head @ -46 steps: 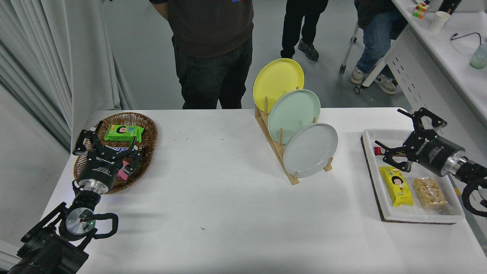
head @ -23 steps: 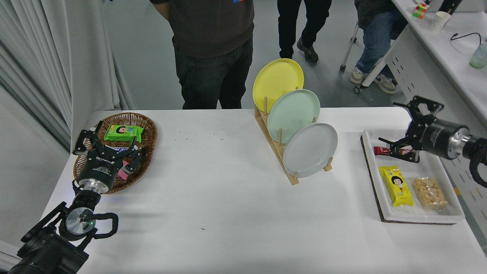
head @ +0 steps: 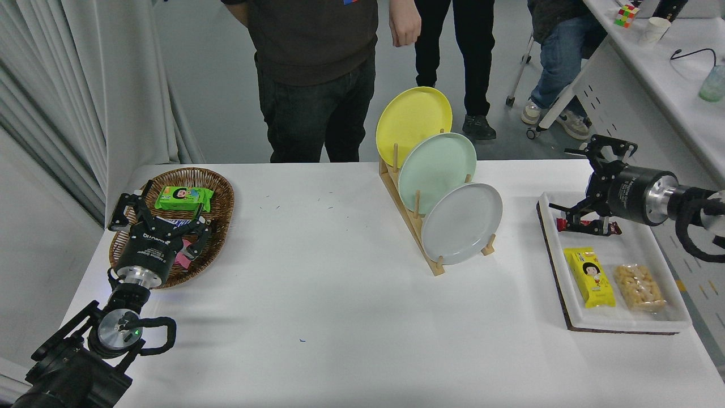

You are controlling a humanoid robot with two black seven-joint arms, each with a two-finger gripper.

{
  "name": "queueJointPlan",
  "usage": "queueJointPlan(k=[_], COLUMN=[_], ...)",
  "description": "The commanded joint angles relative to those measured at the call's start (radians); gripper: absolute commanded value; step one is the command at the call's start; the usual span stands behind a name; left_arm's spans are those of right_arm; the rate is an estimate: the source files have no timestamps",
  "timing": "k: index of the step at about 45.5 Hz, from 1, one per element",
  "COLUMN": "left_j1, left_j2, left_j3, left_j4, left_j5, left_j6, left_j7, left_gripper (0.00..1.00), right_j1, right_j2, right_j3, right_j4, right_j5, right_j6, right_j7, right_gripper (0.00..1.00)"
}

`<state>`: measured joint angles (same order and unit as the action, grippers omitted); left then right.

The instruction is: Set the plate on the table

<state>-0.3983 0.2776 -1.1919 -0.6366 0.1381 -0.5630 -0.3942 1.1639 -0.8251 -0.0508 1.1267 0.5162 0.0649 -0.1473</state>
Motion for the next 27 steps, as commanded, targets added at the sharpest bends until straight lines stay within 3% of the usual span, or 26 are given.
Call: queueJointPlan(k=[1, 27], left_j1=[-0.001, -0.001], left_j2=[0.000, 0.000], left_j3=[0.000, 0.000], left_j4=[0.000, 0.000], left_j5=[0.001, 0.000], left_j6=[0.000, 0.000], left_j7=[0.000, 0.000], left_gripper=[0.98, 0.98], right_j1=[0.046, 0.100], right_j2=[0.014, 0.124], right_j3=[-0.029, -0.055], right_j4=[0.061, 0.030], right_j5=[-0.002, 0.007], right_j6=[-0.066, -0.088], right_j7=[-0.005, -0.011], right_gripper=[1.00, 1.00])
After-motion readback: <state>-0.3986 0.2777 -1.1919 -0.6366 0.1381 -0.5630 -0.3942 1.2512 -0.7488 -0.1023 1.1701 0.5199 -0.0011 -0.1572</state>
